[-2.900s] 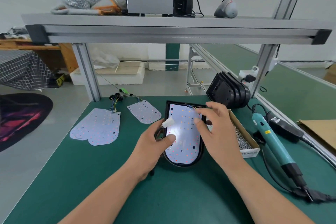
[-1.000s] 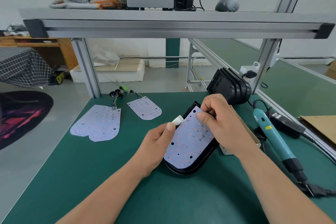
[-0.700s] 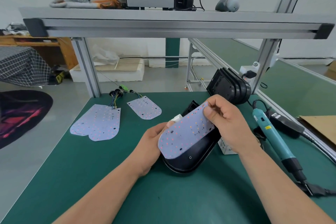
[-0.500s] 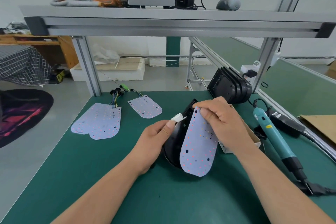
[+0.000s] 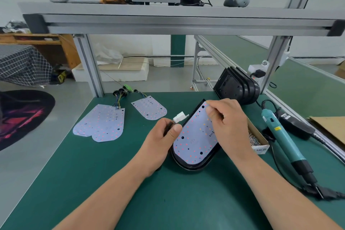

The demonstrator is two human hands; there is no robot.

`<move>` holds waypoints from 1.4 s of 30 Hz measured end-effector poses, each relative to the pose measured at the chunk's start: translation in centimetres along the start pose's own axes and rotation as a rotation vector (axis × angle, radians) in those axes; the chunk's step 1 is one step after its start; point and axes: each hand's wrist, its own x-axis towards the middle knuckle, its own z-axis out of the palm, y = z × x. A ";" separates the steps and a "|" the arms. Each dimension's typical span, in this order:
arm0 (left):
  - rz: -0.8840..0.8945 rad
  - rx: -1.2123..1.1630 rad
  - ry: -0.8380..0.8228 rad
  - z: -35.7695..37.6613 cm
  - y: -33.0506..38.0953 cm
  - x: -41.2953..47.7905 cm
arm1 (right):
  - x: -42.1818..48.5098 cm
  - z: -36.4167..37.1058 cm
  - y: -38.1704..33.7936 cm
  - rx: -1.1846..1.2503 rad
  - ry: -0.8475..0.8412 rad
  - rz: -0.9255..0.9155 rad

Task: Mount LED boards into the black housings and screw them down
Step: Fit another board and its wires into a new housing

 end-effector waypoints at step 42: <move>0.069 0.091 0.113 -0.6 2.5 -0.5 | 0.0 -0.1 -1.0 0.419 -0.413 0.335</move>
